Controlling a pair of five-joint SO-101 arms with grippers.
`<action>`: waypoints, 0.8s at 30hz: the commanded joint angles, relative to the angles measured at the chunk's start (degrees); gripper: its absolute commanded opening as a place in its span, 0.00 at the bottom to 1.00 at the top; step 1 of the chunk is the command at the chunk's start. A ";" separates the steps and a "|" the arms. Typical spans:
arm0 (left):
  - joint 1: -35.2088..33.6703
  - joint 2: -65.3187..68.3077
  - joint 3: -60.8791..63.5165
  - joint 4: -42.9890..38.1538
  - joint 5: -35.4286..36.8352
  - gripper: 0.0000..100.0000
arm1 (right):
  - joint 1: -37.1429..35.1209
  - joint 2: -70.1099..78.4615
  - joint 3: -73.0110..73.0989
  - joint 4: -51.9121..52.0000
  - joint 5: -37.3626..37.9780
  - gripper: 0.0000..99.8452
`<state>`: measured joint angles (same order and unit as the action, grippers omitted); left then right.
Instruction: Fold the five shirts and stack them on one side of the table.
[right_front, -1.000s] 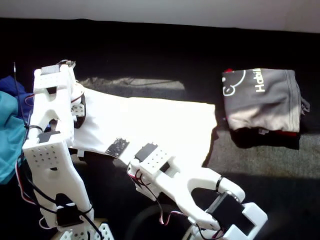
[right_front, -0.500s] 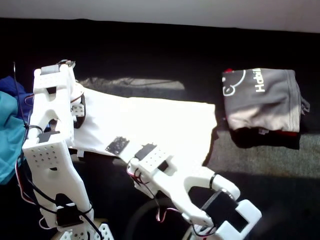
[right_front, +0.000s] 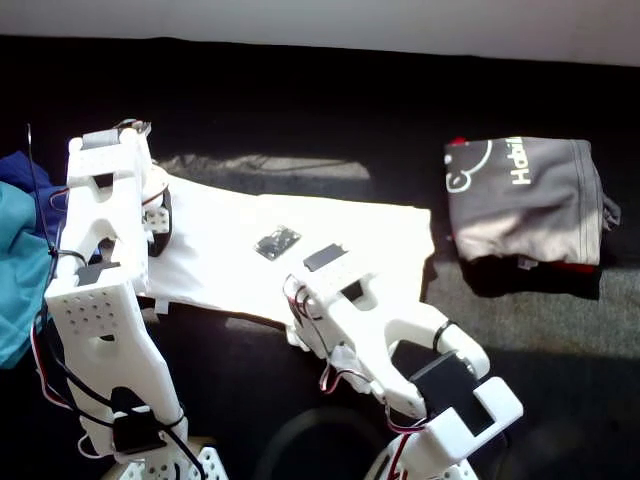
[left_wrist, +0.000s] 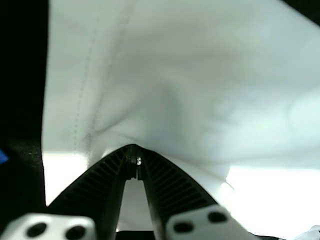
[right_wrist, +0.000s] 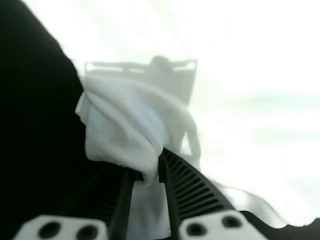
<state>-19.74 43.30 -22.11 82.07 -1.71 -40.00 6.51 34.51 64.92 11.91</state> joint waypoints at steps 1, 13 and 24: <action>-1.19 -0.04 0.04 -2.37 0.18 0.01 | 1.10 1.36 -0.13 1.36 0.26 0.01; -1.19 -0.04 0.04 -2.37 0.18 0.01 | 12.18 1.98 -24.92 19.47 14.68 0.01; -1.19 -0.04 0.04 -2.37 0.18 0.01 | 14.64 5.41 -29.93 11.03 20.66 0.01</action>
<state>-19.74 43.30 -22.11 82.07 -1.71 -26.81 10.46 7.08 78.20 31.96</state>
